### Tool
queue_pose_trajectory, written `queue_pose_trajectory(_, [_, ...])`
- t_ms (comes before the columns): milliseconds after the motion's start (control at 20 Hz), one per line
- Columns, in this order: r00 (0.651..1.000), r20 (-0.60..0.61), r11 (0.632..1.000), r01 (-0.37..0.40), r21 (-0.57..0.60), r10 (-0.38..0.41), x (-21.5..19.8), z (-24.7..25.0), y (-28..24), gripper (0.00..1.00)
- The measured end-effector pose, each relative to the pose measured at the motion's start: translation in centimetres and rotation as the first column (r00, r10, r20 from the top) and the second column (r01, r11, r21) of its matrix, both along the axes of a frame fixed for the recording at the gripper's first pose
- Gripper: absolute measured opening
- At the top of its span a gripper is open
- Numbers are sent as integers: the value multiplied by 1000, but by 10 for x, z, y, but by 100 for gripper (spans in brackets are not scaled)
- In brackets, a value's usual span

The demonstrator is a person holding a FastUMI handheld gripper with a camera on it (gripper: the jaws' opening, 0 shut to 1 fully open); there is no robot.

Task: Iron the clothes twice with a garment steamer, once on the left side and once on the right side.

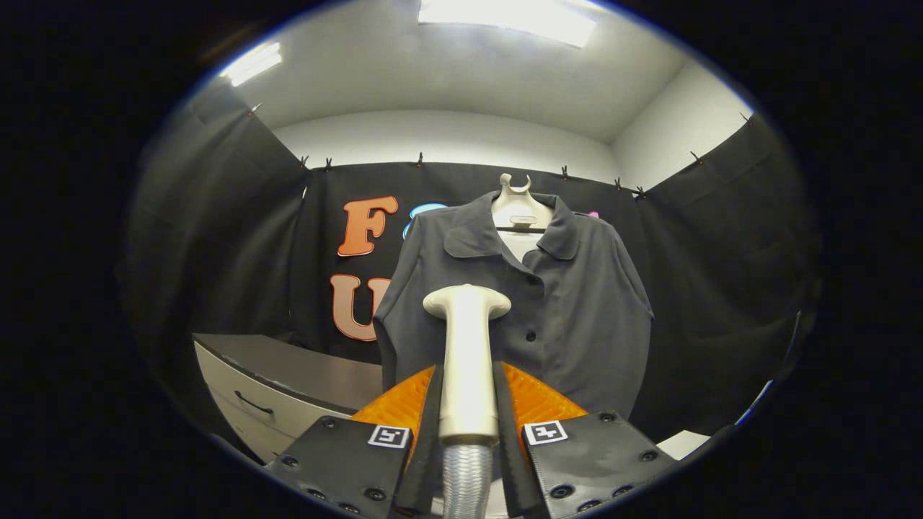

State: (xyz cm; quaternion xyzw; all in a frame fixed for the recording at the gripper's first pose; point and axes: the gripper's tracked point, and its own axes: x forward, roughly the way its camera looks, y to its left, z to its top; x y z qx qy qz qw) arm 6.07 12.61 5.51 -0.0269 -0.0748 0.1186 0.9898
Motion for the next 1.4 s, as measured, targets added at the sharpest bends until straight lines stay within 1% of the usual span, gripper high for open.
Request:
queue_pose_trajectory(600, [996,-85,999,37,-14,-38,-19,-46,-20,44])
queue_pose_trajectory(1400, [974,-219,997,48,-52,-58,-48,-120,-36,44])
